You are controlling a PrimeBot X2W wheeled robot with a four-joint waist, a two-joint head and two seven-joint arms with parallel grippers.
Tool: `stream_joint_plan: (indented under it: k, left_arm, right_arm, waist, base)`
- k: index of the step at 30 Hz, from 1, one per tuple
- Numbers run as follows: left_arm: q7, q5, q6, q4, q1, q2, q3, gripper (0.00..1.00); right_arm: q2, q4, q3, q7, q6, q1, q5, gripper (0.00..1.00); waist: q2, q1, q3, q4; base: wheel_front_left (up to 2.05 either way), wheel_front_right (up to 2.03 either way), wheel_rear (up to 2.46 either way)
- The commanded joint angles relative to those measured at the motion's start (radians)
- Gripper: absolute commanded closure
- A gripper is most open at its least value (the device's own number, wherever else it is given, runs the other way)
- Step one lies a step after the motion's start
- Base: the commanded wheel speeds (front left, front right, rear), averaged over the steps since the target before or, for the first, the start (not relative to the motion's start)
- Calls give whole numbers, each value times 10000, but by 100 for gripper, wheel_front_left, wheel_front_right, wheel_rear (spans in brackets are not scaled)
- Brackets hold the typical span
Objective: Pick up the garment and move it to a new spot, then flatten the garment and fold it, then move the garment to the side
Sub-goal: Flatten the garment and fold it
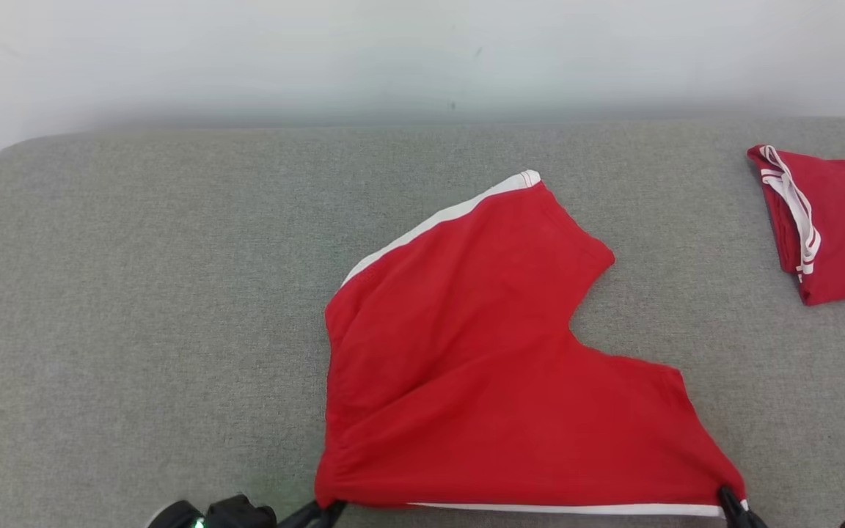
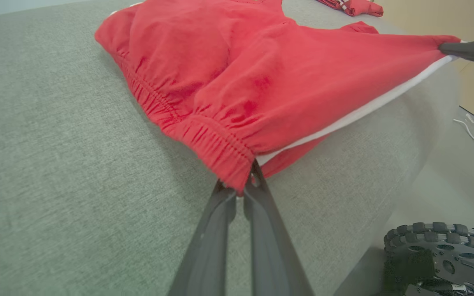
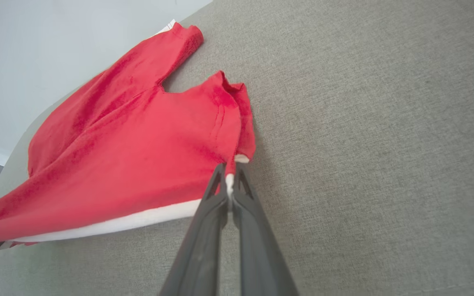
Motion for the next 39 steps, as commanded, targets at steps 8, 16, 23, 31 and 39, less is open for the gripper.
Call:
stream_joint_plan:
  k: [8, 16, 23, 31, 39]
  left_arm:
    - [-27, 72, 13, -323, 407, -546, 602, 100]
    - [-27, -53, 14, -647, -134, -907, 557, 100]
    - [-27, -187, 15, -455, -1069, -1402, 531, 100]
    - [-27, -362, 15, 26, -2394, -1989, 684, 100]
    - [-29, -646, 15, 669, -3663, -2423, 697, 100]
  right_arm:
    - [-45, -309, -519, 321, -30, -742, -189, 100]
    - [-867, 170, -814, 690, -30, -2520, 60, 100]
    - [-1781, 1717, -122, 1003, -30, -5023, -84, 100]
    - [-2204, 4361, 777, 839, -30, -8318, -364, 100]
    - [-2350, 6947, 1480, 403, -30, -11098, -824, 100]
  waist:
    - [0, 1, 63, 156]
    - [0, 1, 228, 647]
    - [0, 1, 541, 1004]
    - [0, 1, 1290, 1426]
    - [0, 1, 2163, 1816]
  base:
    - [0, 0, 0]
    - [0, 0, 0]
    - [0, 0, 0]
    - [0, 0, 0]
    - [0, 0, 0]
